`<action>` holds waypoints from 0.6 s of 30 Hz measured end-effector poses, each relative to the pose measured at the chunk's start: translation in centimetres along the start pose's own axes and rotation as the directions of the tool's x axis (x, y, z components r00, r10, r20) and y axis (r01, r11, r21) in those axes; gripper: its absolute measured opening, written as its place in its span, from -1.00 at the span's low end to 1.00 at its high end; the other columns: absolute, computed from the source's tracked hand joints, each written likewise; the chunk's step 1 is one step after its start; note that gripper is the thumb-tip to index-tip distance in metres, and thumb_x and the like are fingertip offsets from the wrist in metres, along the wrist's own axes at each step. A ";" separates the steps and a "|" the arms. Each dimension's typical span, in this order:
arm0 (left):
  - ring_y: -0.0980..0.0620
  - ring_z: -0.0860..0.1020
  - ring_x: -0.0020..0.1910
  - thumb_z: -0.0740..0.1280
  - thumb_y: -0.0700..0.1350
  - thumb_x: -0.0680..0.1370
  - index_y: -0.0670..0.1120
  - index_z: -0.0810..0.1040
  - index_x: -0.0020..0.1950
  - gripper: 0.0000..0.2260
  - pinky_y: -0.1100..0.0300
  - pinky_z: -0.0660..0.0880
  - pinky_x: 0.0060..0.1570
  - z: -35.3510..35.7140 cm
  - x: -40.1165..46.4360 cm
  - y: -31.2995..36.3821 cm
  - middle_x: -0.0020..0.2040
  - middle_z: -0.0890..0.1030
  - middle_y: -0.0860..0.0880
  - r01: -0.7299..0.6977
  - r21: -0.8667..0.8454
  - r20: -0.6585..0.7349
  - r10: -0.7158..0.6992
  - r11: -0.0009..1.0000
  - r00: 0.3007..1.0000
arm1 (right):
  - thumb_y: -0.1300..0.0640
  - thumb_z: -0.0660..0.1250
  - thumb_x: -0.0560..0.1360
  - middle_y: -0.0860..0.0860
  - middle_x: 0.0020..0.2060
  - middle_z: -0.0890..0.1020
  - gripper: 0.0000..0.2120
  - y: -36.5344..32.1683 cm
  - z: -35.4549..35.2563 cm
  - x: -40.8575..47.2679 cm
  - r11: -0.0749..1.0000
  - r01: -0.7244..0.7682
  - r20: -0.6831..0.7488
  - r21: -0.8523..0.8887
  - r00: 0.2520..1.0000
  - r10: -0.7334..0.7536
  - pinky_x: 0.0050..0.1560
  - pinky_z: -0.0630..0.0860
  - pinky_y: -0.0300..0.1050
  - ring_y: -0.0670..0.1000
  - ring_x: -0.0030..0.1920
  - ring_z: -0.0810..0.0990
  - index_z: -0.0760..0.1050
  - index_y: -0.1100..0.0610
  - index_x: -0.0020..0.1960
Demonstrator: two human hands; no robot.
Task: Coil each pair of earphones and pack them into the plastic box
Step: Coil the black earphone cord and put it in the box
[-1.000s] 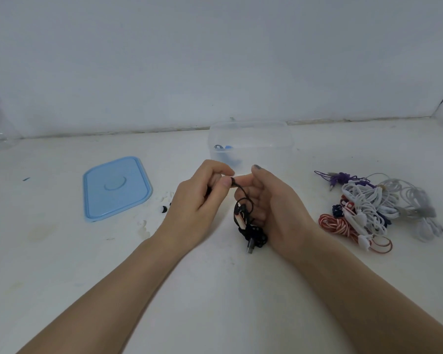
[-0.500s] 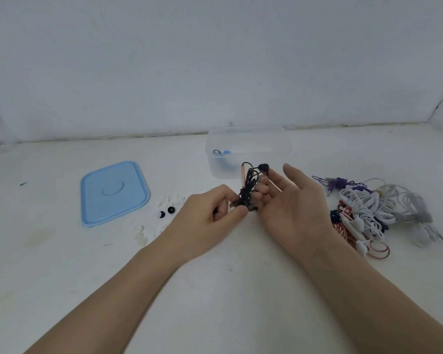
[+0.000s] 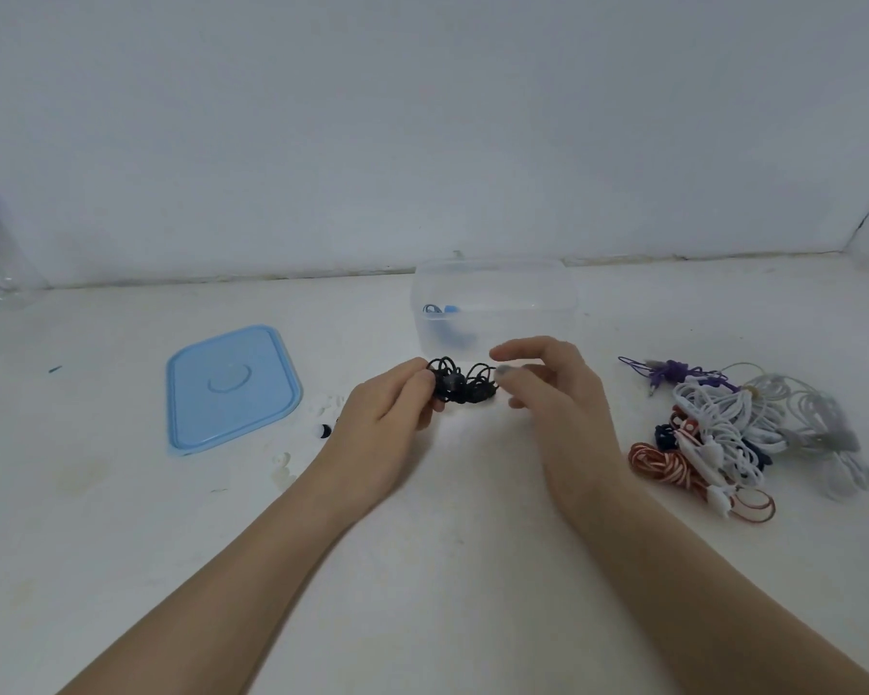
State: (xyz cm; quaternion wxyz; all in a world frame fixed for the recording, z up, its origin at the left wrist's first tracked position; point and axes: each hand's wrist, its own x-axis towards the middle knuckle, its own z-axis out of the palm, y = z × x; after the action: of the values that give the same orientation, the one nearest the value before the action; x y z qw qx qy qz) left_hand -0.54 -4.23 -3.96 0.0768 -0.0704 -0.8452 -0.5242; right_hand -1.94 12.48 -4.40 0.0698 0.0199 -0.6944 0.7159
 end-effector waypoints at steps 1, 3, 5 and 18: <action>0.15 0.32 -0.39 0.10 -0.14 0.70 -0.14 0.47 -0.23 -0.67 0.32 0.24 -0.36 0.0 0.0 0.0 -0.44 0.38 0.16 0.008 -0.014 -0.011 -0.008 1.000 1.000 | 0.15 0.40 0.43 -0.07 0.05 0.58 -0.86 0.0 0.1 -0.3 0.995 0.073 0.010 -0.072 0.997 -0.072 -0.03 0.44 -0.29 -0.17 -0.06 0.56 0.62 -0.05 -0.07; 0.13 0.29 -0.40 0.10 -0.12 0.70 -0.12 0.47 -0.25 -0.65 0.31 0.21 -0.38 -0.1 0.1 0.0 -0.44 0.36 0.14 0.032 -0.044 -0.033 -0.033 0.999 0.999 | 0.13 0.41 0.39 -0.12 0.06 0.57 -0.83 0.0 0.2 -0.7 0.965 0.207 0.072 -0.162 0.978 -0.198 0.01 0.46 -0.25 -0.15 0.03 0.56 0.59 -0.07 -0.04; 0.13 0.28 -0.41 0.10 -0.12 0.70 -0.03 0.46 -0.31 -0.62 0.29 0.20 -0.39 -0.1 0.1 0.1 -0.44 0.35 0.13 0.048 -0.062 -0.034 -0.050 0.997 0.998 | 0.09 0.45 0.39 -0.16 0.06 0.59 -0.79 0.1 0.5 -0.8 0.919 0.306 0.134 -0.251 0.951 -0.280 0.13 0.43 -0.29 -0.12 0.14 0.54 0.60 -0.08 0.02; 0.15 0.30 -0.42 0.13 -0.15 0.69 -0.10 0.52 -0.30 -0.62 0.31 0.21 -0.40 0.0 -0.2 0.3 -0.45 0.36 0.13 0.017 0.008 0.066 -0.018 1.000 0.998 | 0.12 0.41 0.53 -0.17 -0.21 0.69 -0.91 -0.5 0.9 -1.0 0.954 0.194 0.142 -0.229 0.976 -0.165 -0.05 0.45 -0.34 -0.13 -0.04 0.63 0.62 -0.01 -0.15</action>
State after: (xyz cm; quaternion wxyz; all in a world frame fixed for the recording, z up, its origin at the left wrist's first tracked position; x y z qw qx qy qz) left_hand -0.28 -4.08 -3.71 0.0446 -0.0798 -0.8498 -0.5192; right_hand -0.96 11.54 -3.98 0.0943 0.1179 -0.7745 0.6143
